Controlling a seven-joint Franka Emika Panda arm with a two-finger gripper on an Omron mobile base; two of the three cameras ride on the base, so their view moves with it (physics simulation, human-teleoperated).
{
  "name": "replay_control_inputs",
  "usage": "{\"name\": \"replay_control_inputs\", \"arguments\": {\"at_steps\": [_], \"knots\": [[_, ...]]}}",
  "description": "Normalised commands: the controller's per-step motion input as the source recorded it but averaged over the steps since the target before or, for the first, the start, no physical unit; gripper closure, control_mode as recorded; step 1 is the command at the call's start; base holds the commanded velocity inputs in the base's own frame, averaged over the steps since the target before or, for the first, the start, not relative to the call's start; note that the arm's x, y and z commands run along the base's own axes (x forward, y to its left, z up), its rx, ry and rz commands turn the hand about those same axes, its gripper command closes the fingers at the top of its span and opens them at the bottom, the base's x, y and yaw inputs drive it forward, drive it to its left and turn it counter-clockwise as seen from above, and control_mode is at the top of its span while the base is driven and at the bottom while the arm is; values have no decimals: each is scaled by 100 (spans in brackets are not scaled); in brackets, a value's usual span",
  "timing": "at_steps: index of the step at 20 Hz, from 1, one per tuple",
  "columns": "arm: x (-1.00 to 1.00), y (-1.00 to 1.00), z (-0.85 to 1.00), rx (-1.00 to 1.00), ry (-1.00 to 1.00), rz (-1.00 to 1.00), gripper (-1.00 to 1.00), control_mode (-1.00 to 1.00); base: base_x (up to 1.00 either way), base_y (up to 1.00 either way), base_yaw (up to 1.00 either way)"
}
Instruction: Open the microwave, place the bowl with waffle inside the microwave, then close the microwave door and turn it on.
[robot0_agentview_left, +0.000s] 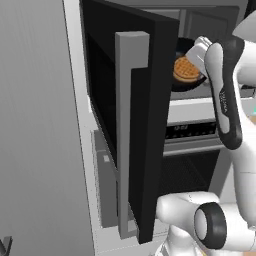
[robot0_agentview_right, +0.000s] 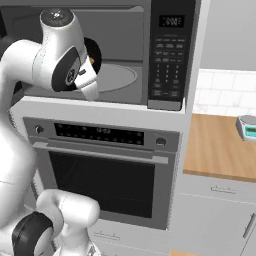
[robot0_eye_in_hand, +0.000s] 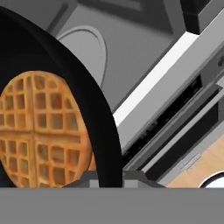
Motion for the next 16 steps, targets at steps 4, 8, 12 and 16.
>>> {"name": "replay_control_inputs", "arguments": {"at_steps": [4, 8, 12, 16], "knots": [[71, 36, 0, 0, 0, -8, 100, -100, 0, 0, 0], [77, 14, 0, 0, 2, -6, 100, -100, 0, 0, 0], [87, 0, -12, 0, 3, -5, 100, -100, 0, 0, 0], [90, 0, -28, 0, 6, -2, 100, -100, 0, 0, 0]]}}
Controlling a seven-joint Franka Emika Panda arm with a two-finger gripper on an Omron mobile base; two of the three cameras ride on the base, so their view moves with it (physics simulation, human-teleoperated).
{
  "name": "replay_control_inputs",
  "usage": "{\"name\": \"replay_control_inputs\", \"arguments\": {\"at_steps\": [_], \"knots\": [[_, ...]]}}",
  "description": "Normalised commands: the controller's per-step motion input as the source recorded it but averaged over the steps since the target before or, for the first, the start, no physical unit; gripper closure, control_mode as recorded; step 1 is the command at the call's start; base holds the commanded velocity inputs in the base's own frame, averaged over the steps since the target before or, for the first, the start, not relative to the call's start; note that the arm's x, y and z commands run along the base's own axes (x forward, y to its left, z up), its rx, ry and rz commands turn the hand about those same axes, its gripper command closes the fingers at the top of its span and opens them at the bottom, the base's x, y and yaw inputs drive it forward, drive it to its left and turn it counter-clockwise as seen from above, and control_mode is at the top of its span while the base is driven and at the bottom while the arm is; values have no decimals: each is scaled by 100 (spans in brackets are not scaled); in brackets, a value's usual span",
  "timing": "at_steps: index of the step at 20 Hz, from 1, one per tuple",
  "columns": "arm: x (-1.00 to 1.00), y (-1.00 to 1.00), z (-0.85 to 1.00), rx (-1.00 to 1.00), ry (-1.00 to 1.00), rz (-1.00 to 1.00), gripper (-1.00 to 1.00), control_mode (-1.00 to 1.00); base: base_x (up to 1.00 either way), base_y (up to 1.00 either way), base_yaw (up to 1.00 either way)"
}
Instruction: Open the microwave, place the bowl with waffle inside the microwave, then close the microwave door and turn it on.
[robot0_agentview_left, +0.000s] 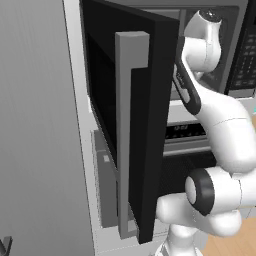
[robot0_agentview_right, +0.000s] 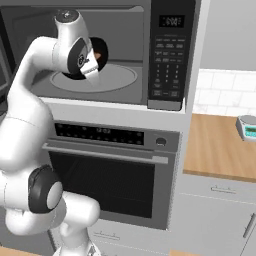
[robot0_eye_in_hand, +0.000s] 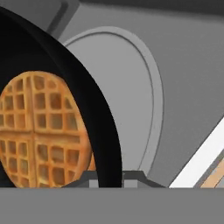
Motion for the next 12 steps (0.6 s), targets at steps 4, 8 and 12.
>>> {"name": "replay_control_inputs", "arguments": {"at_steps": [4, 8, 12], "knots": [[83, 4, -30, -2, 10, -1, 100, -100, 0, 0, 0], [81, 1, -44, -2, 9, 0, 100, -100, 0, 0, 0], [69, 0, -32, 0, 1, 0, 100, -100, 0, 0, 0]]}}
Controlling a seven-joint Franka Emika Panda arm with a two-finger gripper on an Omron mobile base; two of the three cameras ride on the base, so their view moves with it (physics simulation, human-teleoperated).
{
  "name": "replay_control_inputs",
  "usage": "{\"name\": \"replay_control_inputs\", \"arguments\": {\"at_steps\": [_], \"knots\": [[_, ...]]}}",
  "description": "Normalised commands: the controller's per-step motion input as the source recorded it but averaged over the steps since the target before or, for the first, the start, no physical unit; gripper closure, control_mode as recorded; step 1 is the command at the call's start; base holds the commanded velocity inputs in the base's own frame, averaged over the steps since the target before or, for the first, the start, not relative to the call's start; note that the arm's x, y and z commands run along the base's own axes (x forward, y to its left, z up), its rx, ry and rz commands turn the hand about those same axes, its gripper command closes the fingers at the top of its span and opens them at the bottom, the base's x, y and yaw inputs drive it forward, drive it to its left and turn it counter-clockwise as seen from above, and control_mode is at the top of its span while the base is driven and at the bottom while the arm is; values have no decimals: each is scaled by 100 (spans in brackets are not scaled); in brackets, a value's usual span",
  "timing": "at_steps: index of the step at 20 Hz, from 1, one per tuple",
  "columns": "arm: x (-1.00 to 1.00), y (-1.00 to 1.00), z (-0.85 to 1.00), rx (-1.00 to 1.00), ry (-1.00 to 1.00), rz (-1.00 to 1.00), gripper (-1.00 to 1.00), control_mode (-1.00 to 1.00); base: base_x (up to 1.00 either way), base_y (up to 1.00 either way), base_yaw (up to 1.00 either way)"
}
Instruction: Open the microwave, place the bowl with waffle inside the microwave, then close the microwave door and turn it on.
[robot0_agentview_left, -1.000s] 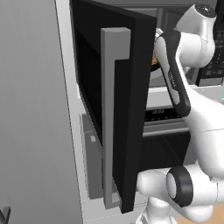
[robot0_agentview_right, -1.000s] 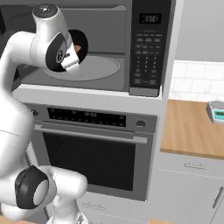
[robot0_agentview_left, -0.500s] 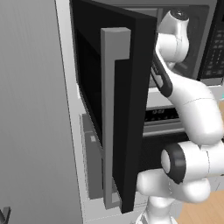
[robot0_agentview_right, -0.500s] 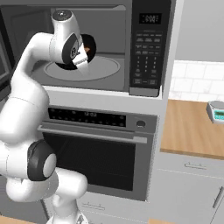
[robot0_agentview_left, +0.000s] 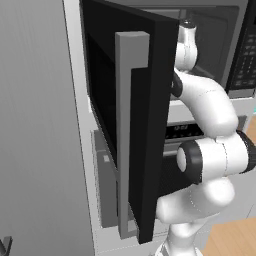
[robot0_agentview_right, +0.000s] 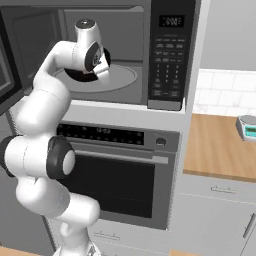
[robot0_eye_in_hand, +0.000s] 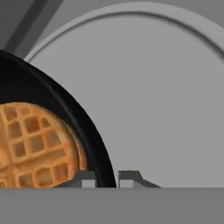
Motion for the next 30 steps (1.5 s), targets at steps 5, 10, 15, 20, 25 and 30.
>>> {"name": "replay_control_inputs", "arguments": {"at_steps": [5, 10, 15, 20, 25, 30], "knots": [[24, 0, -15, 1, -7, 0, -100, -100, 0, 0, 0], [-11, -19, 0, 16, -35, 0, -100, -100, 0, 0, 0], [-86, -71, 0, 28, -50, 2, -100, -100, 0, 0, 0], [-100, -65, 0, 15, -47, 5, -100, -100, 0, 0, 0], [-100, -6, 0, -9, -47, 4, -100, -100, 0, 0, 0], [-100, 36, 0, -32, -42, 0, -100, -100, 0, 0, 0]]}}
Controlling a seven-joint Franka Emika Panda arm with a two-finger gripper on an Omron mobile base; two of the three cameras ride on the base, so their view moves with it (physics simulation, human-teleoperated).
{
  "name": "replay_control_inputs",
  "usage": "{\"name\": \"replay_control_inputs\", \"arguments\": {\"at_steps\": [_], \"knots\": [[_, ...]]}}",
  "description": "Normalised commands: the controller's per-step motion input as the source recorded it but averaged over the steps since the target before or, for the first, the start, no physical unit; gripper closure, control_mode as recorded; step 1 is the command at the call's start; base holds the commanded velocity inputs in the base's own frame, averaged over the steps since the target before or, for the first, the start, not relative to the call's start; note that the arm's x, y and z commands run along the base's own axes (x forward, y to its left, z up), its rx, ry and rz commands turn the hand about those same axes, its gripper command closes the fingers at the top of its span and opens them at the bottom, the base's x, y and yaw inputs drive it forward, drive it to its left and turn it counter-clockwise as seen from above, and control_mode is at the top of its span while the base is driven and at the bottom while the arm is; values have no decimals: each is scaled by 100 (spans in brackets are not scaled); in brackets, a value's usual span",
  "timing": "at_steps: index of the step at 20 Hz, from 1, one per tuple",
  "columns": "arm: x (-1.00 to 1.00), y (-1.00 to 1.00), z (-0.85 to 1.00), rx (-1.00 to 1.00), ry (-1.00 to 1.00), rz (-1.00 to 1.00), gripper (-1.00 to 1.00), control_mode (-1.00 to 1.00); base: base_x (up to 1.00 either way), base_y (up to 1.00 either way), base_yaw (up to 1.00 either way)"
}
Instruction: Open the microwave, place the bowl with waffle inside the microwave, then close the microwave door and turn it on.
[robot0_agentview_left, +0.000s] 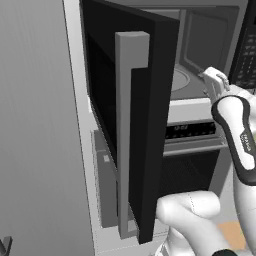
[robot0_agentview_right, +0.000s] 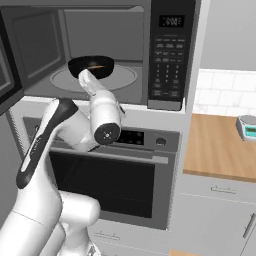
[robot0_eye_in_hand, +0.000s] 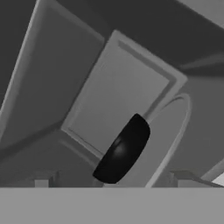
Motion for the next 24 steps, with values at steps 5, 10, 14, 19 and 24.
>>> {"name": "replay_control_inputs", "arguments": {"at_steps": [5, 10, 14, 19, 24], "knots": [[-100, 24, 0, -40, -31, 0, -100, -100, 0, 0, 0], [-100, 10, 0, -56, -10, 0, -100, -100, 0, 0, 0], [-100, 28, 0, -77, 0, 0, -100, -100, 0, 0, 0], [-98, 69, -6, -86, 1, -6, -100, -100, 0, 0, 0], [-76, 84, -31, -75, -5, -14, -100, -100, 0, 0, 0]]}}
